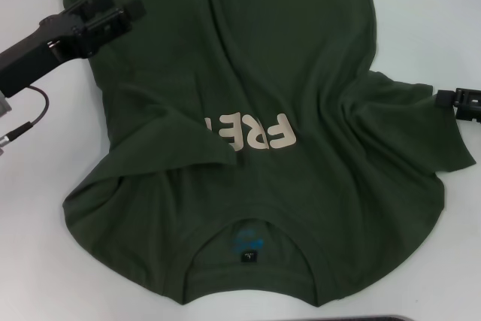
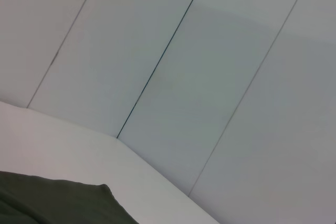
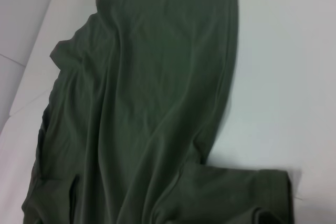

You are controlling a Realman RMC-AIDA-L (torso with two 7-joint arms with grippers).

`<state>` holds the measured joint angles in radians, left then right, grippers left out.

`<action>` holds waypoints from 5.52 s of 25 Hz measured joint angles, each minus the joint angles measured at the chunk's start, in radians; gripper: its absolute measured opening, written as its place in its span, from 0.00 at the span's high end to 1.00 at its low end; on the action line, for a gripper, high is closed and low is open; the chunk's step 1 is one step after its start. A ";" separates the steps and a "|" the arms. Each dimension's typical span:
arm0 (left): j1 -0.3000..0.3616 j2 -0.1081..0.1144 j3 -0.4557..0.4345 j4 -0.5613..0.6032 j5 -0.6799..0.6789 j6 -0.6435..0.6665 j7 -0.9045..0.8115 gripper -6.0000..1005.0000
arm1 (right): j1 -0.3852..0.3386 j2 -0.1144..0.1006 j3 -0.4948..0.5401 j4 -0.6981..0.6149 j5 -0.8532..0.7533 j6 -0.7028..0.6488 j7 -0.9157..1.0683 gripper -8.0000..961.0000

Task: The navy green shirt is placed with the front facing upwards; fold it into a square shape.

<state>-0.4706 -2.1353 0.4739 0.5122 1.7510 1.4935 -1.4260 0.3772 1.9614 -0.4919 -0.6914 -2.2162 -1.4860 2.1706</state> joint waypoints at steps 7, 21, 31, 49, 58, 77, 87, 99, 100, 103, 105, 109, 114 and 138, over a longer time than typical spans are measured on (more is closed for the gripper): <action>0.000 0.000 0.000 -0.001 -0.001 -0.004 0.001 0.12 | 0.011 0.013 -0.006 0.004 -0.002 0.016 -0.008 0.11; 0.003 -0.003 0.000 -0.001 -0.001 -0.021 0.003 0.12 | 0.023 0.014 -0.011 0.027 -0.005 0.042 -0.013 0.23; 0.010 -0.003 0.000 -0.001 -0.001 -0.024 0.003 0.12 | 0.043 0.008 -0.013 0.055 -0.040 0.054 -0.029 0.63; 0.005 -0.007 0.000 -0.025 -0.004 -0.024 0.002 0.12 | -0.012 -0.014 0.088 0.043 -0.036 0.038 -0.031 0.97; 0.001 -0.012 0.000 -0.024 -0.004 -0.024 0.001 0.12 | -0.048 -0.023 0.168 -0.002 -0.035 -0.042 -0.048 0.96; -0.001 -0.023 0.000 -0.037 -0.004 -0.024 0.000 0.12 | -0.011 -0.009 0.196 -0.018 -0.034 -0.120 -0.048 0.93; -0.002 -0.023 0.000 -0.038 -0.004 -0.026 0.000 0.12 | 0.047 0.015 0.195 -0.011 -0.035 -0.155 -0.048 0.91; -0.004 -0.023 0.000 -0.038 -0.004 -0.068 0.002 0.12 | 0.147 0.037 0.137 0.072 -0.037 -0.120 -0.055 0.90; -0.005 -0.022 0.000 -0.038 -0.004 -0.070 0.002 0.12 | 0.155 0.039 0.124 0.079 -0.038 -0.114 -0.057 0.89; -0.007 -0.021 0.000 -0.038 -0.004 -0.076 0.002 0.12 | 0.173 0.048 0.098 0.086 -0.037 -0.100 -0.056 0.84; -0.008 -0.020 0.000 -0.038 -0.004 -0.076 0.003 0.12 | 0.182 0.052 0.086 0.091 -0.037 -0.093 -0.055 0.80; -0.010 -0.020 0.000 -0.038 -0.004 -0.079 0.003 0.12 | 0.192 0.059 0.077 0.095 -0.037 -0.089 -0.055 0.75; -0.012 -0.021 0.002 -0.038 -0.004 -0.086 0.003 0.12 | 0.199 0.063 0.075 0.097 -0.035 -0.087 -0.062 0.59; -0.016 -0.022 0.002 -0.051 -0.004 -0.081 0.010 0.12 | 0.116 0.019 0.012 0.090 -0.082 -0.131 -0.018 0.18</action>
<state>-0.4861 -2.1572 0.4754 0.4616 1.7471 1.4121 -1.4165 0.4927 1.9799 -0.4795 -0.6014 -2.2978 -1.6171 2.1522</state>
